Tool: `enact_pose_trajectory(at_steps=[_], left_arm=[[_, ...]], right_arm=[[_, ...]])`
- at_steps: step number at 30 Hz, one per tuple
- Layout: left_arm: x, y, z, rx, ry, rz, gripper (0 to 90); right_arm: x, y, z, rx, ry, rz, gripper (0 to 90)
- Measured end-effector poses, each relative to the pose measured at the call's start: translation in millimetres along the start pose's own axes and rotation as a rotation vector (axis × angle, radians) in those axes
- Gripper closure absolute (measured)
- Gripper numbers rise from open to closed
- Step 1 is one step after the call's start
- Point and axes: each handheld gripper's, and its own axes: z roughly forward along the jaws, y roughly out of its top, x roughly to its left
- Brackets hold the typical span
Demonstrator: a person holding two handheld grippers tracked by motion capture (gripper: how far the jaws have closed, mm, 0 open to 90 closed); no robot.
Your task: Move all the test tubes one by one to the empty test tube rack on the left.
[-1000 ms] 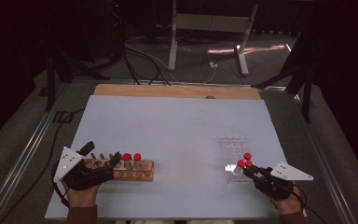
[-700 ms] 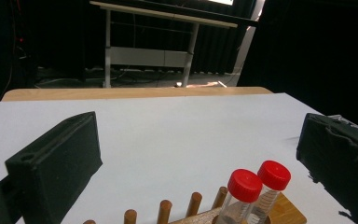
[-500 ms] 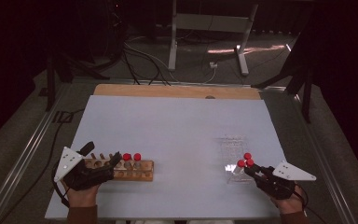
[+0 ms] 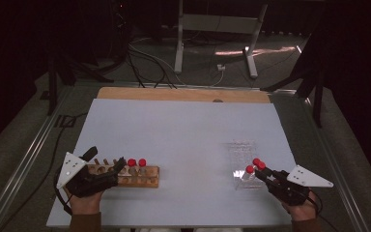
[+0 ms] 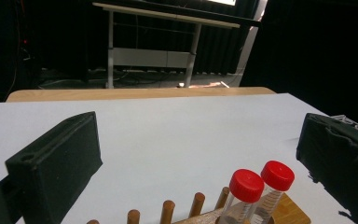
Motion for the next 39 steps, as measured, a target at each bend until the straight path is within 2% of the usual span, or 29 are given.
enact_pose_trajectory(at_steps=[20,25,30,39], left_arm=[[0.3,-1.4,1.9,0.011,0.000,-0.001,0.5],[-0.1,-0.9,1.9,0.008,-0.005,-0.004,0.5],[-1.2,0.1,1.6,0.004,-0.010,-0.003,0.5],[-2.1,1.9,0.5,0.000,-0.010,0.000,0.6]], right_arm=[[-1.7,19.6,-11.3,-0.055,-0.013,-0.006,74.3],[1.0,25.3,-15.4,-0.046,-0.022,-0.013,74.3],[4.4,31.0,-19.4,-0.048,-0.015,-0.020,74.3],[10.7,34.8,-21.2,-0.044,0.033,-0.017,74.3]])
